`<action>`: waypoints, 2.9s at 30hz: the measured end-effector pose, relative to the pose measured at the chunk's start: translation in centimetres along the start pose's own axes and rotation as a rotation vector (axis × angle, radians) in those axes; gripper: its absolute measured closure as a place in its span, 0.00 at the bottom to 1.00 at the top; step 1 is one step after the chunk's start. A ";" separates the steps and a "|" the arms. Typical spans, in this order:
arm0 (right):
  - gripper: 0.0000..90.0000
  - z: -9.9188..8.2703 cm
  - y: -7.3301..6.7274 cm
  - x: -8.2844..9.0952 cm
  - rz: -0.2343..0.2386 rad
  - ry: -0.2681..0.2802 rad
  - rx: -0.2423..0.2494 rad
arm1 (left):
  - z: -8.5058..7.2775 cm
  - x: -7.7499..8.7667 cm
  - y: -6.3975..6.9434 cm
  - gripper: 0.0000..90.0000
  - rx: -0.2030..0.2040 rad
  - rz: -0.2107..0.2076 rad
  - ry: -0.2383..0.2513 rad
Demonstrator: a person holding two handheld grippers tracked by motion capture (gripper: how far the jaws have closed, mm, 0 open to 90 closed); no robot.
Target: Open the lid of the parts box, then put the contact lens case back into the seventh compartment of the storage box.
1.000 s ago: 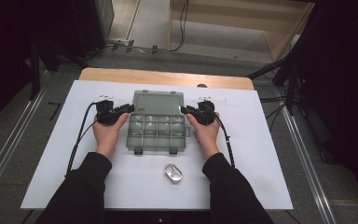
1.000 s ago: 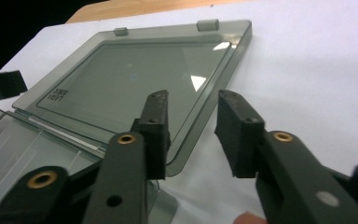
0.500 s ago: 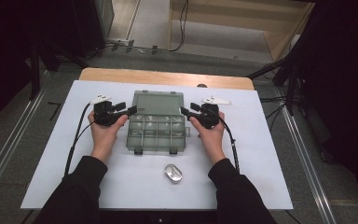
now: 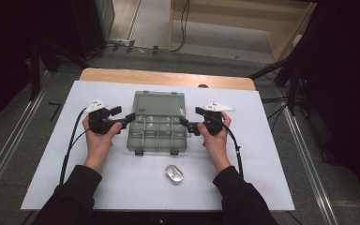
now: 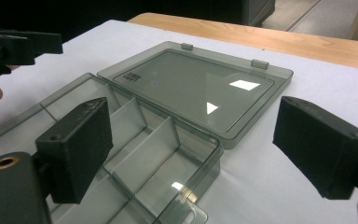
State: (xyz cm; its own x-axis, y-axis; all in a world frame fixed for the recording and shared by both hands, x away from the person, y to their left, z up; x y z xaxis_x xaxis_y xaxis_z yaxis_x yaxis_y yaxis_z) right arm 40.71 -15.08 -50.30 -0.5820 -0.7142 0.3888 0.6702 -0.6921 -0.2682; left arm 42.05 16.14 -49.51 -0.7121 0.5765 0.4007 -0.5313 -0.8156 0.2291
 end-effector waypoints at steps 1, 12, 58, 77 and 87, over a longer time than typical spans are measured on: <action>0.10 0.0 -0.1 0.1 -0.006 0.001 0.003 | -0.1 0.2 0.1 0.22 -0.003 -0.002 0.004; 0.00 -1.1 -1.2 1.7 0.022 -0.001 0.017 | -1.2 2.4 1.2 0.08 -0.058 -0.040 0.012; 0.00 -4.8 -5.6 7.0 0.016 -0.009 0.083 | -6.2 12.3 0.5 0.00 -0.138 -0.004 0.047; 0.00 -5.1 -8.1 6.5 0.078 -0.083 0.121 | -7.5 14.2 -0.2 0.00 -0.126 0.000 0.053; 0.00 -5.5 -9.9 5.9 0.138 -0.150 0.151 | -7.7 14.6 -0.3 0.00 -0.123 0.002 0.069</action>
State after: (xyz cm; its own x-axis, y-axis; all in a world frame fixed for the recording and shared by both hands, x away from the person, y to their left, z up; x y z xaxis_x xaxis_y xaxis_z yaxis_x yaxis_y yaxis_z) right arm 28.14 -13.04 -50.24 -0.4127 -0.7700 0.4866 0.8066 -0.5572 -0.1975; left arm 28.30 25.17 -50.52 -0.7407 0.5804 0.3383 -0.5793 -0.8068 0.1159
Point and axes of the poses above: each handheld gripper's, and its own axes: x roughly backward along the jaws, z roughly out of its top, y roughly to its right, the point moved 5 cm from there along -x, roughly forward along the jaws, and after that the axes turned 7 degrees about z, right-handed, at the moved point
